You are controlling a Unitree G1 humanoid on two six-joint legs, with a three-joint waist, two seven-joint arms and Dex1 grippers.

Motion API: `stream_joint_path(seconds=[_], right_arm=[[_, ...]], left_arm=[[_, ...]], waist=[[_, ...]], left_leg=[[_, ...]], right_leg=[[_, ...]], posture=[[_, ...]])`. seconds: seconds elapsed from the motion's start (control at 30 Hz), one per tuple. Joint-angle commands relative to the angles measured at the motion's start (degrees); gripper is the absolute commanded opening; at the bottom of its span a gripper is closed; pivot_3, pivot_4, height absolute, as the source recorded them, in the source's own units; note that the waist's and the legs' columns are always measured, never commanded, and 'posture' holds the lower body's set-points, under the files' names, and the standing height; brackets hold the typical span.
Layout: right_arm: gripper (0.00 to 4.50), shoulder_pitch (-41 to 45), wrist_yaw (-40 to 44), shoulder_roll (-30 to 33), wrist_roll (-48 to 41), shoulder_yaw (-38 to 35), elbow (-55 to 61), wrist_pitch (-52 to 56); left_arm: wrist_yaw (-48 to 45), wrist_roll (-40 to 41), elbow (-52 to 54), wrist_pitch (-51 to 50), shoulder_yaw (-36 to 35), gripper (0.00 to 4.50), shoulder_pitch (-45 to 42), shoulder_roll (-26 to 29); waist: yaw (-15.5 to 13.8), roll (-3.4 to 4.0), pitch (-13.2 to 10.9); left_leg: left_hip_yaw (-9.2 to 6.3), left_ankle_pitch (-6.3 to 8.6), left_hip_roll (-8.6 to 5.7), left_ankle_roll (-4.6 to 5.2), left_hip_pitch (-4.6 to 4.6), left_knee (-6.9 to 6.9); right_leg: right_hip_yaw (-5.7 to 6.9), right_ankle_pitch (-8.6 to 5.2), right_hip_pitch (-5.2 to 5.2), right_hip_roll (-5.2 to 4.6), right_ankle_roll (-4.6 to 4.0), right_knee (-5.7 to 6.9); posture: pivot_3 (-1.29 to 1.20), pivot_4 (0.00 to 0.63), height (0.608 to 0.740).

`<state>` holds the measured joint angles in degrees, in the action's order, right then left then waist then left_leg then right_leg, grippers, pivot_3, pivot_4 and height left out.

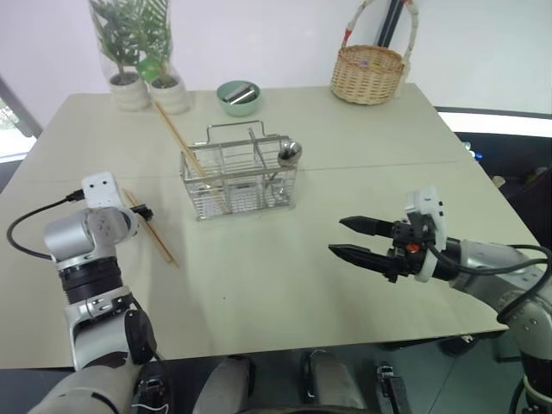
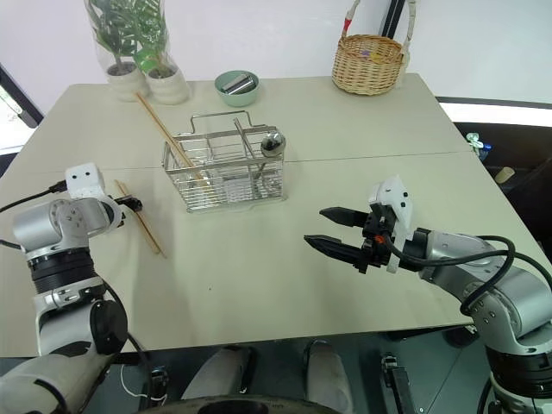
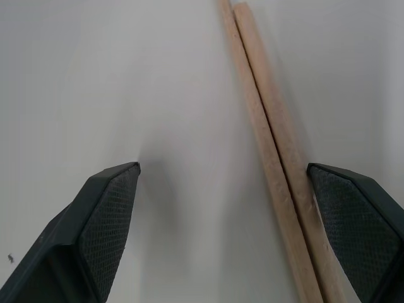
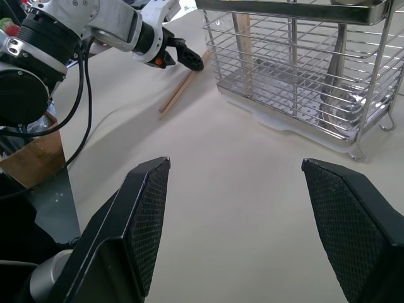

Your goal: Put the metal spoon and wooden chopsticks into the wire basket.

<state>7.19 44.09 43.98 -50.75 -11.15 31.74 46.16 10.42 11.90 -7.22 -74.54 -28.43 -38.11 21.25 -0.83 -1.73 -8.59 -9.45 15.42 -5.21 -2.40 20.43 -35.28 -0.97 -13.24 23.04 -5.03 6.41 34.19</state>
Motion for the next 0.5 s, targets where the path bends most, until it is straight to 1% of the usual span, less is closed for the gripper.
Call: stream_joint_path(seconds=[0.03, 0.2, 0.5], right_arm=[[3.41, 0.73, -0.25, -0.08, -0.13, -0.72, 0.39, -0.92], [3.41, 0.87, -0.44, -0.27, 0.0, -0.18, 0.38, -1.01], [3.41, 0.83, 0.24, -0.16, 0.99, 0.97, -0.67, -1.59]], left_arm=[[-0.69, -0.18, 1.88, 1.52, 0.31, 4.5, -2.78, 0.34], [-0.82, -0.41, 4.26, -0.63, -0.51, 4.5, -4.11, 1.43], [0.04, -1.66, 8.26, -4.89, -3.57, 4.5, -2.41, 1.76]], waist=[[-0.02, -0.01, 0.0], [0.03, -0.01, 0.0], [0.07, -0.01, 0.0]], left_leg=[[0.0, 0.0, 0.0, 0.0, 0.01, 0.0], [0.01, 0.0, 0.0, 0.0, 0.01, 0.0], [0.01, 0.0, 0.0, 0.0, -0.01, 0.0]], right_leg=[[0.0, 0.0, 0.0, 0.0, 0.0, 0.0], [0.0, 0.0, 0.0, 0.0, 0.0, -0.02], [0.0, 0.0, 0.01, 0.01, 0.0, 0.01]], posture=[[0.0, 0.15, 0.733], [0.0, 0.15, 0.733], [0.0, 0.15, 0.733]])
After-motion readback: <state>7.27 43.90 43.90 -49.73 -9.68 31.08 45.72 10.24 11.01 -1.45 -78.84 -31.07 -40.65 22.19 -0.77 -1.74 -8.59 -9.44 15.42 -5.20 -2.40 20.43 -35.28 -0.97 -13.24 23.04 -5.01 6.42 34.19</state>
